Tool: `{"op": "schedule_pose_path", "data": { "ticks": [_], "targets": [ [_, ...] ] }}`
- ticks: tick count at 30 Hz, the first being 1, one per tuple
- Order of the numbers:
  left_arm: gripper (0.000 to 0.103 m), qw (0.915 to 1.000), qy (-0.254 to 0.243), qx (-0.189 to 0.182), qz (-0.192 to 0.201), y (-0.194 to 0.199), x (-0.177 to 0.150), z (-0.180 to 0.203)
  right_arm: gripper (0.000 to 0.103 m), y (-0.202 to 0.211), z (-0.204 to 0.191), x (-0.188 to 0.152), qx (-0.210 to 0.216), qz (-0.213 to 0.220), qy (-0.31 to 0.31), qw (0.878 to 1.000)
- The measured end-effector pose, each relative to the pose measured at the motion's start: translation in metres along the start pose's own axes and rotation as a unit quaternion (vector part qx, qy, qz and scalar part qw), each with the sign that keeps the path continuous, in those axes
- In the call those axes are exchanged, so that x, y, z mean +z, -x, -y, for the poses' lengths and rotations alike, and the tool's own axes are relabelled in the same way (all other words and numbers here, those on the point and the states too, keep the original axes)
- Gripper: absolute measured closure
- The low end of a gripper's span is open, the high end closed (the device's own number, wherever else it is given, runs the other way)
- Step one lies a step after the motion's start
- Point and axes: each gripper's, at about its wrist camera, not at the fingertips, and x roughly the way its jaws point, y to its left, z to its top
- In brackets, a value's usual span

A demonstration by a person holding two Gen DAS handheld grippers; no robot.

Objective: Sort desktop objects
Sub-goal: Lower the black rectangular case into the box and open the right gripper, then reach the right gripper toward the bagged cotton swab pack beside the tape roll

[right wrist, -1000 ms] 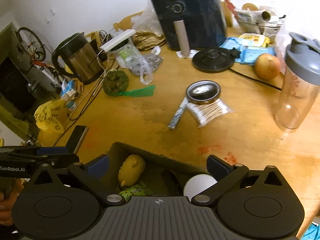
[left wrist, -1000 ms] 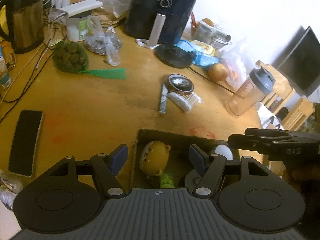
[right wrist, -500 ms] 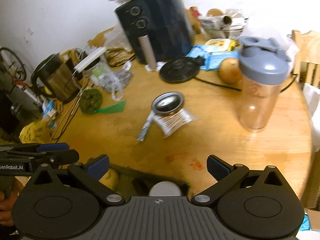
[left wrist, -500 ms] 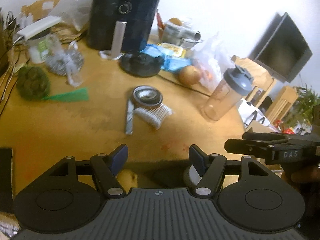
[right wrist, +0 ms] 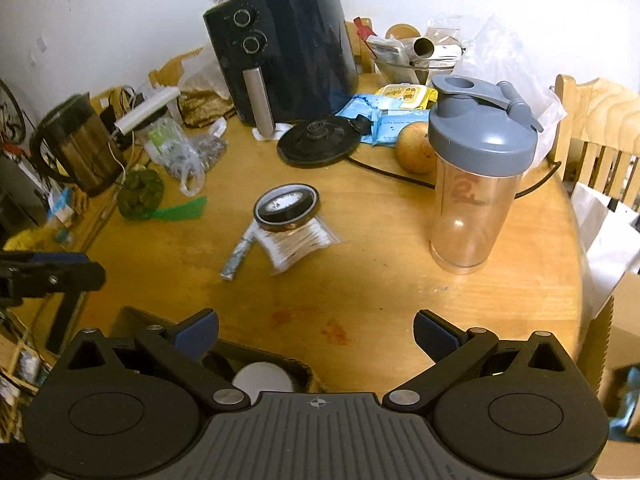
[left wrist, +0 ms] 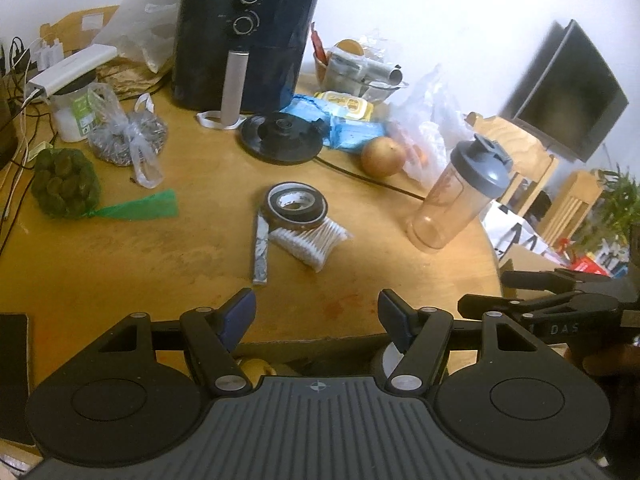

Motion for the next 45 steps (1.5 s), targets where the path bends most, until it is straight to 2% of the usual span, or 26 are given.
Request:
{"op": "schedule_pose_path", "data": {
  "ticks": [6,26,37,45],
  "targets": [
    [0.036,1.0,0.005,0.005,-0.004,-0.001,0.0,-0.006,0.0,-0.014,0.002,0.006,-0.003,-0.013,0.003,1.0],
    [0.036,0.9989,0.032,0.021,-0.027,-0.009,-0.001,-0.038,0.0,-0.083,-0.015,0.033,0.006,-0.068,0.075,0.995],
    [0.036,0.9978,0.049,0.031,-0.033,-0.01,-0.001,-0.055,0.0,-0.124,-0.023,0.053,0.051,-0.082,0.116,0.989],
    [0.036,0.9966,0.061,0.041,-0.037,-0.01,0.0,-0.068,0.0,-0.154,-0.024,0.066,0.067,-0.08,0.137,0.985]
  ]
}}
